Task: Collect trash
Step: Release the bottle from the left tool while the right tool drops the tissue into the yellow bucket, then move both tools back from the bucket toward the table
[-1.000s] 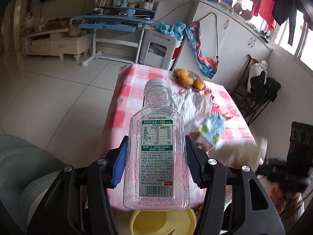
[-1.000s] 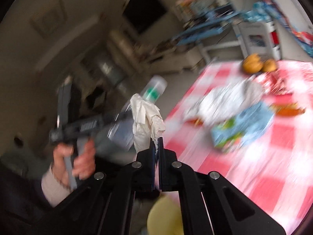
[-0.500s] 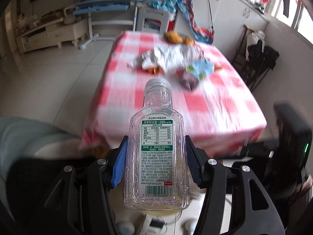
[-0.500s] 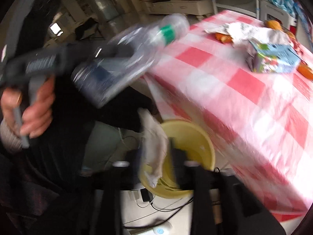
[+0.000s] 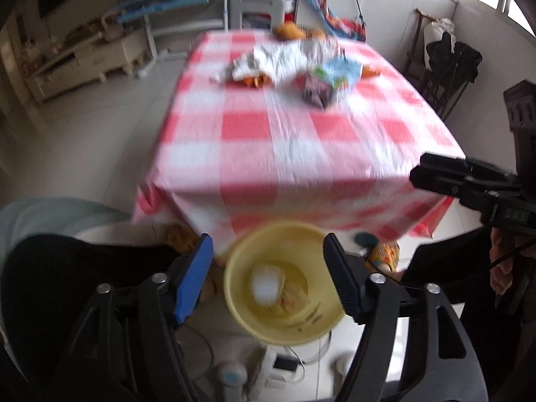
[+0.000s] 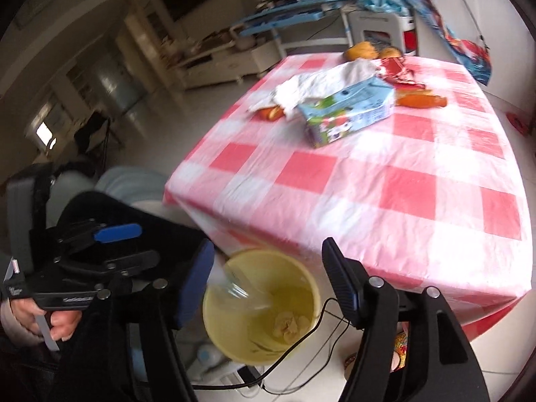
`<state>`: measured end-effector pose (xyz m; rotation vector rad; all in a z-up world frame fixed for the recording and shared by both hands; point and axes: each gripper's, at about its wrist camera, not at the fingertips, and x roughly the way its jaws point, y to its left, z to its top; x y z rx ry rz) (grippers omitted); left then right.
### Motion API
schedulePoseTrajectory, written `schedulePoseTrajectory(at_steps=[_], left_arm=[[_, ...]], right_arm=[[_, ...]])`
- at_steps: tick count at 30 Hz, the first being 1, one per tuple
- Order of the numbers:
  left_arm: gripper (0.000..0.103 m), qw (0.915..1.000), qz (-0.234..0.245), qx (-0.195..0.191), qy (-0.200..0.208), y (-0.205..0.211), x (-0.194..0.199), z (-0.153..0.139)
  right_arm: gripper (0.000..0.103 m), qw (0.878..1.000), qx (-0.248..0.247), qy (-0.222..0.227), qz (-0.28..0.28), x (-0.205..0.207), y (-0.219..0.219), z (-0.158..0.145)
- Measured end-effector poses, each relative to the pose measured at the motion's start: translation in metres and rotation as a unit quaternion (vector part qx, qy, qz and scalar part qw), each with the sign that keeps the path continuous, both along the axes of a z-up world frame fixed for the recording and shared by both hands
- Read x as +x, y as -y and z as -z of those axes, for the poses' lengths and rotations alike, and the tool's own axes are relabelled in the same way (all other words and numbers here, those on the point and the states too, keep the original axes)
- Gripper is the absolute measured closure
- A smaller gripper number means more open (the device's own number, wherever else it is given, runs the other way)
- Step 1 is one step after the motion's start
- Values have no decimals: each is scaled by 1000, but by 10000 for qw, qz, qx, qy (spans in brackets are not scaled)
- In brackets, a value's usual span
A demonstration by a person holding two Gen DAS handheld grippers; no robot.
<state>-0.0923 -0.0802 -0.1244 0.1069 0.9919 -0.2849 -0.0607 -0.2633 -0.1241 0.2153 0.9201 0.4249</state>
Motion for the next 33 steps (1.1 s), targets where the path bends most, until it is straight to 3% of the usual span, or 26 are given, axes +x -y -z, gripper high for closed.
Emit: schedulePoseTrajectory(at_steps=[6, 13, 33], left_arm=[[34, 9989, -109, 54, 456, -1, 3, -24], [31, 9973, -85, 130, 716, 3, 2, -36], [27, 9957, -3, 192, 904, 8, 2, -43]], right_arm=[[38, 9999, 65, 131, 71, -7, 6, -8], [37, 9997, 80, 209, 58, -6, 3, -8], [35, 9996, 69, 269, 11, -3, -4, -7]])
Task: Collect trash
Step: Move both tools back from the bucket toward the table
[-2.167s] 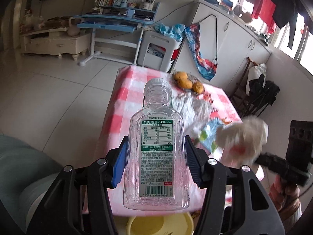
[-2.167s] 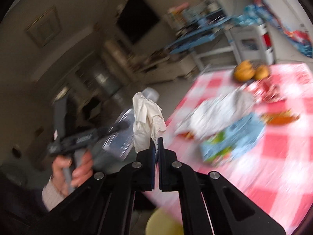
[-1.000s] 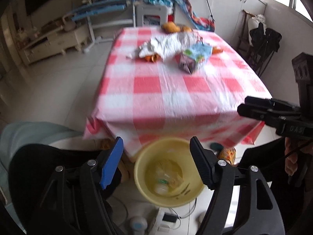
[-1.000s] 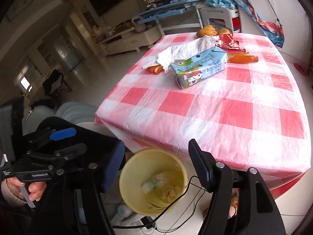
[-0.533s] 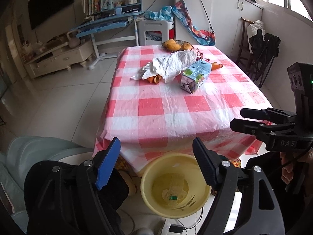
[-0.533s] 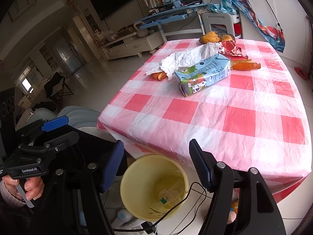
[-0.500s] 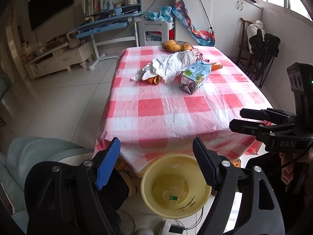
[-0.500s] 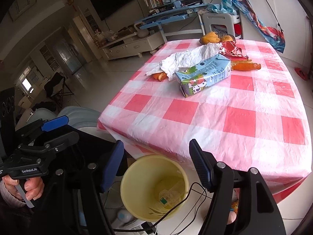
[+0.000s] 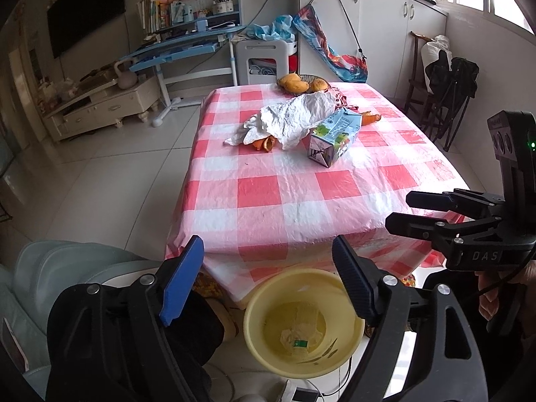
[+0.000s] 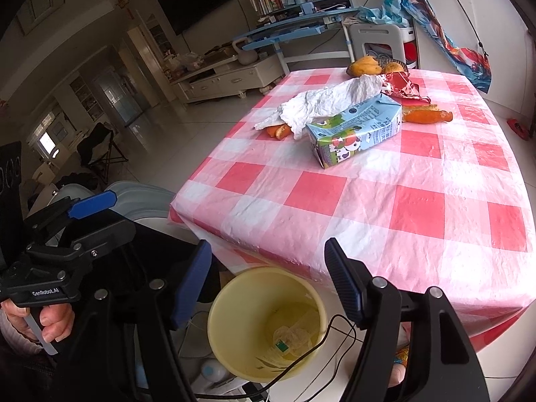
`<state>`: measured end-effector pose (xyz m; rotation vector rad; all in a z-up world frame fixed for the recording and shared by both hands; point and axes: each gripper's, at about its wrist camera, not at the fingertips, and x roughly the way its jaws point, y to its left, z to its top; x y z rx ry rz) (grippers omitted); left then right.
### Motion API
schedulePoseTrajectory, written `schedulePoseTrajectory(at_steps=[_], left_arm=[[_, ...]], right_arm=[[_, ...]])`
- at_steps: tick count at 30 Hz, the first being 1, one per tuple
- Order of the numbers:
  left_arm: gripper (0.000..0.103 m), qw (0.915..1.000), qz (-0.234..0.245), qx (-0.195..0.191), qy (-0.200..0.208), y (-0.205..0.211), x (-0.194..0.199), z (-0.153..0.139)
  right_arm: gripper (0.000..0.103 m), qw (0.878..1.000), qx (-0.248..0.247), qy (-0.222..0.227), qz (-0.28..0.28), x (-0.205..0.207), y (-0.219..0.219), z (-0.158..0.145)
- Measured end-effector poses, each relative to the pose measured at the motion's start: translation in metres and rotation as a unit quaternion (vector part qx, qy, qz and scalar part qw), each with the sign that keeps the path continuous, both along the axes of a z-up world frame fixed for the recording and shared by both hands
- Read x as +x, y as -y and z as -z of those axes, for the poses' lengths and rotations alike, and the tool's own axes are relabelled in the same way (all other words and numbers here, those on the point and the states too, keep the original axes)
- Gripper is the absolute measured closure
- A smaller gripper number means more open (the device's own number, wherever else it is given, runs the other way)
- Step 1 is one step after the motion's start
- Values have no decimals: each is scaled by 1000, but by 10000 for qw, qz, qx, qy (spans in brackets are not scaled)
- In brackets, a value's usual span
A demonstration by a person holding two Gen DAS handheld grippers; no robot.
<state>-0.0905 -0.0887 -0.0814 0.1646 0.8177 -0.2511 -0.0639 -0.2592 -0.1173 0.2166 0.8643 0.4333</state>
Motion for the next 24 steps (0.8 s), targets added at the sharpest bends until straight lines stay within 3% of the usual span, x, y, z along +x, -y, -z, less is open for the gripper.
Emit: schedulePoseTrajectory(at_steps=[24], left_arm=[[22, 9998, -162, -68, -69, -13, 14, 3]], right_arm=[[30, 9999, -110, 7, 9, 2, -3, 0]])
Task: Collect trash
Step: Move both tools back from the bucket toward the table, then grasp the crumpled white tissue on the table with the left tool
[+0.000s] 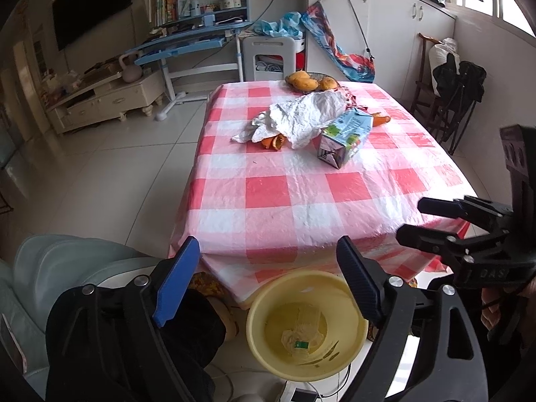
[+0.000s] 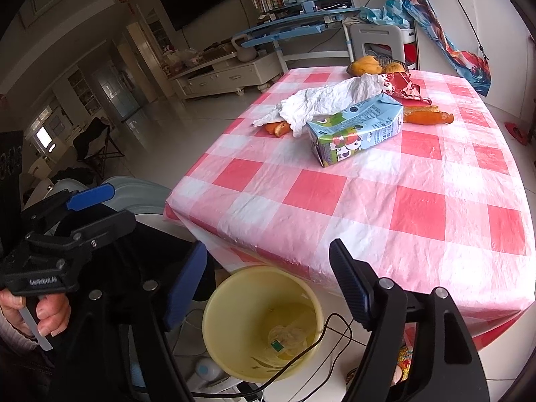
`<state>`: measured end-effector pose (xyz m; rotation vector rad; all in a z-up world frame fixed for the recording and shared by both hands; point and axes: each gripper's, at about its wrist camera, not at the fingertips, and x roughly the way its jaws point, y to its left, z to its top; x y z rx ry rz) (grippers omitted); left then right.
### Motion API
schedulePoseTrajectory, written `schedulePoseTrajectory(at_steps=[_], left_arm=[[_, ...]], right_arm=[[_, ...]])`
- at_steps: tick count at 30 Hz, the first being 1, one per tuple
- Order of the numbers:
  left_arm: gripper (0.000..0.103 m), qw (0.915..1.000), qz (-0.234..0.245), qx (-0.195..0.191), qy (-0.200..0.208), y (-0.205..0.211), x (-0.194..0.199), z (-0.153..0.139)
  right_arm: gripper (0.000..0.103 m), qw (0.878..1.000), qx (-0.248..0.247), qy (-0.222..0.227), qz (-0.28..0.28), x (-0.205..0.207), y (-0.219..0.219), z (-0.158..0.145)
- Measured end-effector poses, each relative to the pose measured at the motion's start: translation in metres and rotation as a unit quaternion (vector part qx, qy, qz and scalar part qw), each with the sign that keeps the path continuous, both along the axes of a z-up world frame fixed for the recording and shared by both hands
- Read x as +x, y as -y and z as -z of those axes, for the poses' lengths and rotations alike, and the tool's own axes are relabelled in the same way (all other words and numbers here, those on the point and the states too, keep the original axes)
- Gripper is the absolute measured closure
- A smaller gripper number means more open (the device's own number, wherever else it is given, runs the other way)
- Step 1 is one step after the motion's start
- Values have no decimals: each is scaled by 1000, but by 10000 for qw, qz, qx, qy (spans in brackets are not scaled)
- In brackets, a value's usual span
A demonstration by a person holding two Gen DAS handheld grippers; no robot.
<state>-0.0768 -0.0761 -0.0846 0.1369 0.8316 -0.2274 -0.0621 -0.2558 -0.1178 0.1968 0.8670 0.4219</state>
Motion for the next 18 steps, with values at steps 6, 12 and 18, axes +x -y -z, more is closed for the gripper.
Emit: schedulePoseTrajectory(at_steps=[6, 12, 18], left_arm=[[22, 9997, -198, -105, -121, -4, 32, 5], [22, 9997, -190, -101, -143, 14, 91, 6], [22, 9998, -161, 12, -146, 42, 160, 8]], right_arm=[[29, 10000, -35, -21, 31, 2, -1, 0], [28, 9999, -105, -3, 22, 4, -4, 0], [28, 9998, -191, -52, -4, 9, -10, 3]])
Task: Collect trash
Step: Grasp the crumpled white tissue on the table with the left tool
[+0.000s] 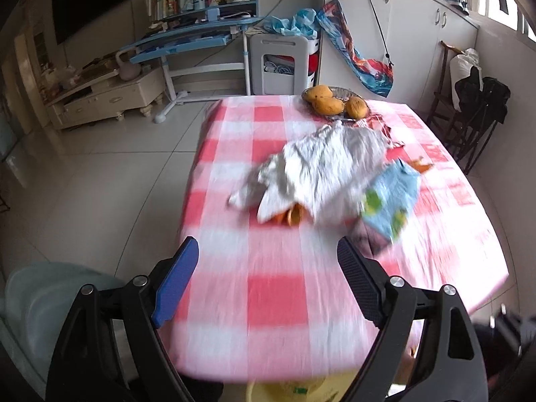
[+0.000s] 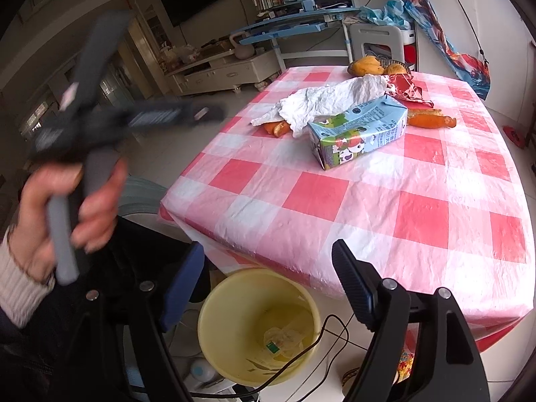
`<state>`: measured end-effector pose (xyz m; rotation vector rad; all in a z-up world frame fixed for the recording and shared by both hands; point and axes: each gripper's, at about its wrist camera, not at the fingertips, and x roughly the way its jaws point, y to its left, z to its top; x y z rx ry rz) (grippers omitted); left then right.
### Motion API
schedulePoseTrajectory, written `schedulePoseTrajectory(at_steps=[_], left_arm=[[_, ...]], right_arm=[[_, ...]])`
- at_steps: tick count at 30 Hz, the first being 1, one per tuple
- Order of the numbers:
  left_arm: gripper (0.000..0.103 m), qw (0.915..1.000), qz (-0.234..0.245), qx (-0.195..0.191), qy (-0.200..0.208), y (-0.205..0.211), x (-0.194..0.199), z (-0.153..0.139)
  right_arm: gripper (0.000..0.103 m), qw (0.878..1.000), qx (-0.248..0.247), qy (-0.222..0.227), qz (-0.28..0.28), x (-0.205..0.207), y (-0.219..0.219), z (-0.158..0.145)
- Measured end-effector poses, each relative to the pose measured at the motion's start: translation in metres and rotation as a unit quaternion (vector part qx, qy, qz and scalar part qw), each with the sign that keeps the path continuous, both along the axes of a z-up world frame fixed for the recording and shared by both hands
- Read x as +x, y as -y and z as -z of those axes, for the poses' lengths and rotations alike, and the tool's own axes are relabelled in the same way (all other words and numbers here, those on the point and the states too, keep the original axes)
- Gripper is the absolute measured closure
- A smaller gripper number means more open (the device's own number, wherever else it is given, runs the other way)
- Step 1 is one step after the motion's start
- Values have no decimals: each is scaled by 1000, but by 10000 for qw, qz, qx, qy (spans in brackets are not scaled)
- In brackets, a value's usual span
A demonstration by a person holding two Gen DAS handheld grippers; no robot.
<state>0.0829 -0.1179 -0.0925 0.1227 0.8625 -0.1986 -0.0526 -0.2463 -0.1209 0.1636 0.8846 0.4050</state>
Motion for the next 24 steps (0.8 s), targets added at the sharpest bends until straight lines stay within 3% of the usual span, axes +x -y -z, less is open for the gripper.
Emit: schedulePoseTrajectory(at_steps=[5, 10, 13, 14, 17, 24], left_arm=[[23, 9997, 50, 23, -258, 21, 57, 20], [42, 9980, 110, 254, -573, 41, 97, 47], [66, 9963, 94, 407, -758, 47, 111, 61], [80, 9960, 86, 389, -798, 48, 113, 64], [95, 9965, 151, 287, -768, 48, 116, 61], [98, 9967, 562, -374, -449, 40, 100, 27]], right_arm=[[28, 10000, -81, -15, -11, 6, -3, 3], [27, 9998, -160, -95, -67, 12, -6, 7], [27, 9996, -220, -102, -136, 13, -10, 8], [27, 9996, -233, -86, -153, 14, -10, 8], [27, 9996, -217, -35, -157, 15, -10, 5], [27, 10000, -24, 60, 25, 20, 2, -1]])
